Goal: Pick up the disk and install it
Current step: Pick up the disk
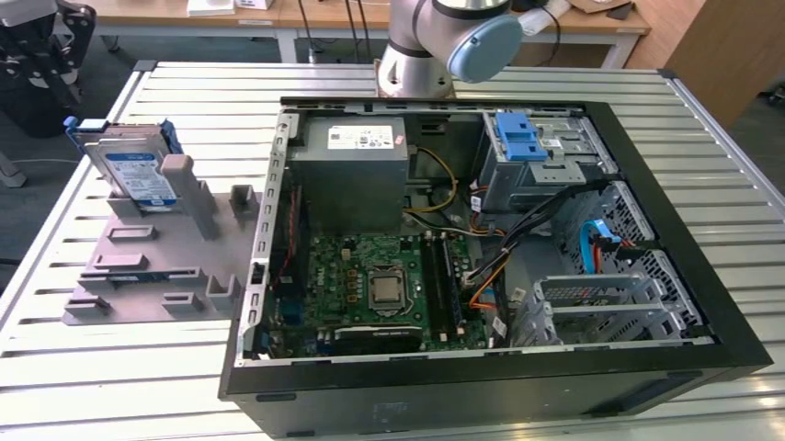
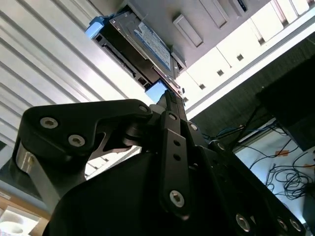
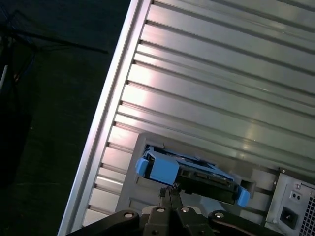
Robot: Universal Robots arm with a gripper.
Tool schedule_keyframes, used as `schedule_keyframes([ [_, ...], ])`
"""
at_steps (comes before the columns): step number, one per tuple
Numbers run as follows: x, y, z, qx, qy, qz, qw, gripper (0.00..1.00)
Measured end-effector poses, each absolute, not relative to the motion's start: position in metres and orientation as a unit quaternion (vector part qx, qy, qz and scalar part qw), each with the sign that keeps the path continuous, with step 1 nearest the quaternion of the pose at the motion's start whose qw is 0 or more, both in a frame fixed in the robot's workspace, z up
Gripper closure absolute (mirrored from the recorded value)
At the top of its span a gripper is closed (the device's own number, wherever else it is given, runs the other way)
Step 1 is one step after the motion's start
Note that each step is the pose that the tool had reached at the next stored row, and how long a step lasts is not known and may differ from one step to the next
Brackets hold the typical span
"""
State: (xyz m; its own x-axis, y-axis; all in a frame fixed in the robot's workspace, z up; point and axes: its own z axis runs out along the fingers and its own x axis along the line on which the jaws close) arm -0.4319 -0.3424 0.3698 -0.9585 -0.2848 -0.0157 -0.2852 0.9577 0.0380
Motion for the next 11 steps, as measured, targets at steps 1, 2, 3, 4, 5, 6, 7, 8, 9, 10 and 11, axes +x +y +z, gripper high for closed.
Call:
schedule_keyframes([
  [1, -0.4319, -0.3424, 0.3698, -0.151, 0.988, 0.02, 0.005, 0.89],
  [2, -0.4319, -0.3424, 0.3698, -0.159, 0.987, 0.02, 0.005, 0.89],
  [3, -0.4319, -0.3424, 0.3698, -0.168, 0.986, 0.02, 0.005, 0.89],
  [4, -0.4319, -0.3424, 0.3697, -0.177, 0.984, 0.02, 0.004, 0.89],
  [5, -0.4319, -0.3424, 0.3697, -0.186, 0.982, 0.02, 0.004, 0.89],
  [6, -0.4319, -0.3424, 0.3696, -0.195, 0.981, 0.02, 0.004, 0.89],
  [7, -0.4319, -0.3424, 0.3695, -0.204, 0.979, 0.02, 0.004, 0.89],
  [8, -0.4319, -0.3424, 0.3695, -0.212, 0.977, 0.02, 0.004, 0.89],
  [9, -0.4319, -0.3424, 0.3694, -0.222, 0.975, 0.02, 0.003, 0.89],
  [10, -0.4319, -0.3424, 0.3694, -0.23, 0.973, 0.019, 0.003, 0.89],
  [11, -0.4319, -0.3424, 0.3693, -0.238, 0.971, 0.019, 0.003, 0.89],
])
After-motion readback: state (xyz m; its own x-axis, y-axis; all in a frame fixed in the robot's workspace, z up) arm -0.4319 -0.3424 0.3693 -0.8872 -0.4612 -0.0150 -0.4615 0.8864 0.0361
